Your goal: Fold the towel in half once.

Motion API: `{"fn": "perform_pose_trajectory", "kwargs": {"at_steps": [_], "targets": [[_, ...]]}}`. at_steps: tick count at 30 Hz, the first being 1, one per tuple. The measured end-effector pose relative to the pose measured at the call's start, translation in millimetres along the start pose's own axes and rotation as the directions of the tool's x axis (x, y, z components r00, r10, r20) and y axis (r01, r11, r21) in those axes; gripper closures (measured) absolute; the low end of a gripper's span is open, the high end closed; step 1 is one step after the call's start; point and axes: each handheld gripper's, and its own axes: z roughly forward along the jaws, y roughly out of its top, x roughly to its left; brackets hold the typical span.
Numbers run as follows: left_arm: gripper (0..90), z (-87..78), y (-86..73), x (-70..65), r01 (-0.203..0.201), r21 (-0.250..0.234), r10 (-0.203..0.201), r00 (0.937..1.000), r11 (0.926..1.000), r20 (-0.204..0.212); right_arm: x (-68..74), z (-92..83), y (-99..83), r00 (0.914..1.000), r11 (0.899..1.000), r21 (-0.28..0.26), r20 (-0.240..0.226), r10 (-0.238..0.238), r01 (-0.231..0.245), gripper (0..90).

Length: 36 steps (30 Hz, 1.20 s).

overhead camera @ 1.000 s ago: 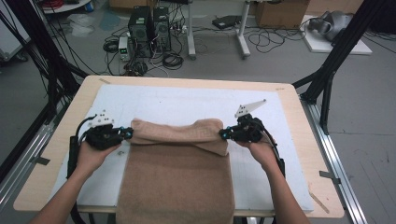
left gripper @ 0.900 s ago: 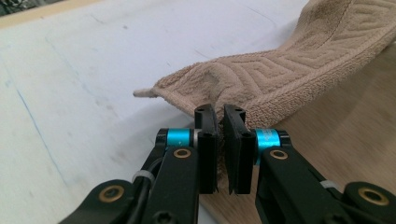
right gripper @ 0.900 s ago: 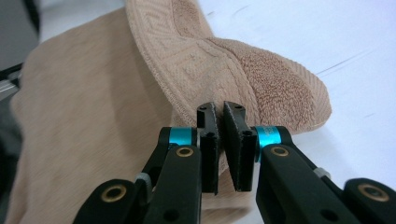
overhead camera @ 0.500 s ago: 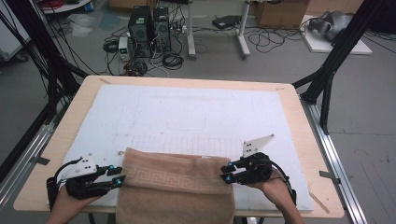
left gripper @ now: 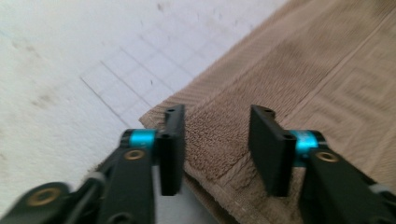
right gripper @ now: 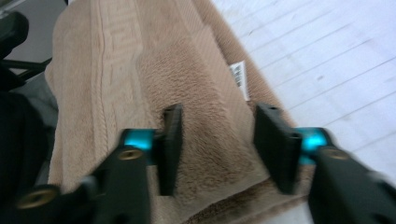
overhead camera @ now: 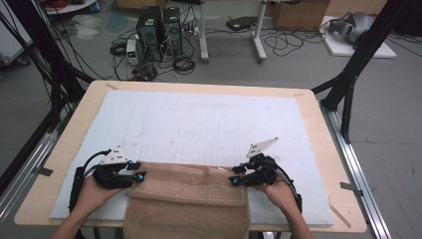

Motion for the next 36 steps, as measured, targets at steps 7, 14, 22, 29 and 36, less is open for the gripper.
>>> {"fn": "perform_pose_trajectory", "kwargs": {"at_steps": [7,14,22,29,36], "targets": [[89.1,-5.1,-4.9,-1.1,0.004,-0.036,-0.003,0.9997,0.9994,0.026,5.7,10.5,-1.9,0.9976,0.998,0.04,-0.048,-0.051,0.053,89.3],[89.1,-32.6,-8.6,-11.9,-0.007,-0.1,0.013,0.9985,0.995,0.054,13.8,-6.8,2.4,0.9958,0.997,0.017,-0.045,-0.08,0.08,84.7],[60.2,-15.9,-9.0,-4.8,0.026,-0.059,-0.025,0.9997,0.9979,0.006,3.3,2.5,-0.6,0.9977,0.999,0.039,0.06,-0.03,0.027,60.9],[84.0,-1.2,-9.1,-5.4,0.002,-0.025,-0.002,1.0,0.9997,0.007,4.5,11.2,-5.3,0.9949,0.997,0.054,0.076,-0.067,0.063,84.4],[87.7,-26.0,-7.0,-9.9,0.006,-0.08,0.0,0.9976,0.9968,0.07,8.2,-3.6,-1.9,0.9965,0.997,0.004,-0.002,-0.083,0.083,87.0]]}}
